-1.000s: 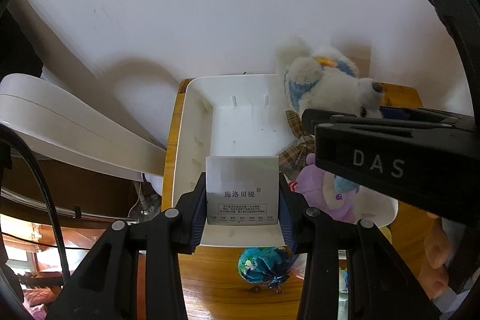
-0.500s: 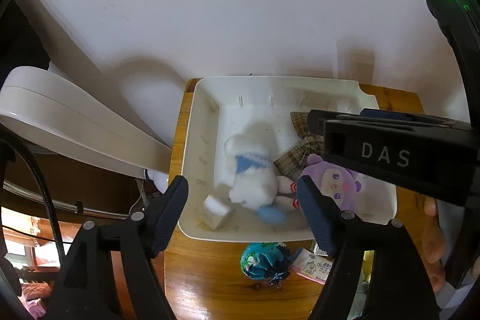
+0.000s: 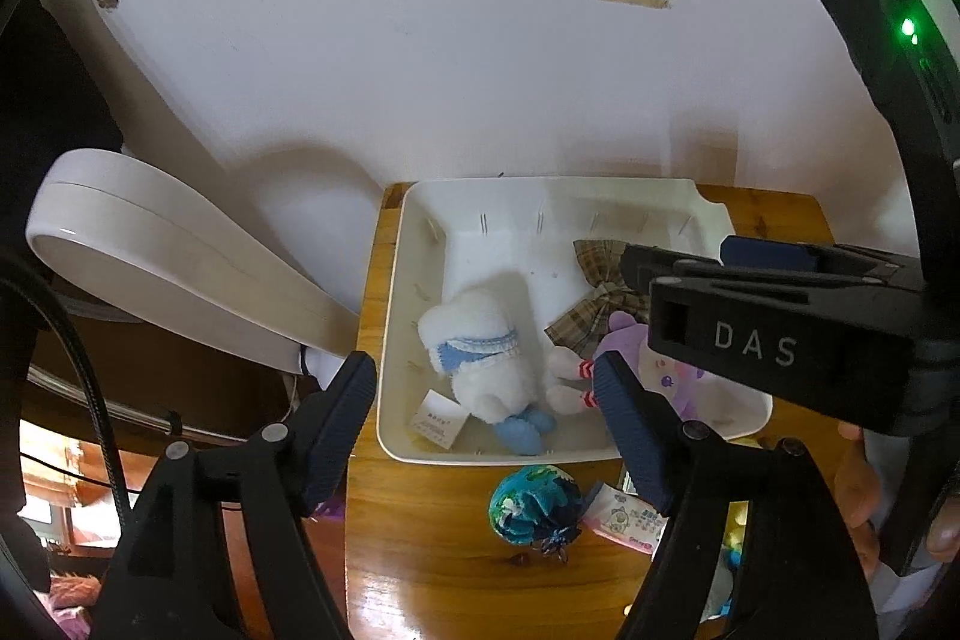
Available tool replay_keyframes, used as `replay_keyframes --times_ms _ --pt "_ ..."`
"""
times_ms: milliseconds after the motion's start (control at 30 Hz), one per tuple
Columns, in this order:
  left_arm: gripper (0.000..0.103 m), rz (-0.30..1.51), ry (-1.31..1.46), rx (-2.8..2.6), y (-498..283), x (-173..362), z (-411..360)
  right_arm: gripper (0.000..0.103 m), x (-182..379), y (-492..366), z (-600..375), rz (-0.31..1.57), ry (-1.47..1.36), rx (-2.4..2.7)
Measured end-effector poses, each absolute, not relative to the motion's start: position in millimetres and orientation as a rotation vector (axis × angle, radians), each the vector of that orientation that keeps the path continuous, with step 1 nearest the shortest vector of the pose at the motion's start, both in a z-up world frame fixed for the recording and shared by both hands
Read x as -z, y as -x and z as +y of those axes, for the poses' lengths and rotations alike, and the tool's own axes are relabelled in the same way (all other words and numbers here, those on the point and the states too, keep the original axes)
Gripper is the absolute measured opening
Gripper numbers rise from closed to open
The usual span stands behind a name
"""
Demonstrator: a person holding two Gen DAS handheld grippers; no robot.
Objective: Organize objects
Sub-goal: 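Pull both tools back from the tray toward the remaining toys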
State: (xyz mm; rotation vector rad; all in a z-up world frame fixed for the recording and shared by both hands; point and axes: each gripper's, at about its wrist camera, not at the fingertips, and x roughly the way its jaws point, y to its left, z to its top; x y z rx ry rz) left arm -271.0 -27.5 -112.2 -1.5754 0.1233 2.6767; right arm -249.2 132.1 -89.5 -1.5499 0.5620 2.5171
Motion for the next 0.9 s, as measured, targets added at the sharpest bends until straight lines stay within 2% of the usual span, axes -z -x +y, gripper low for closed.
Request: replay_keyframes --times_ms 900 --pt "0.082 0.156 1.387 -2.742 205.2 46.0 -61.3 0.066 12.8 145.9 84.7 0.456 1.338 -2.564"
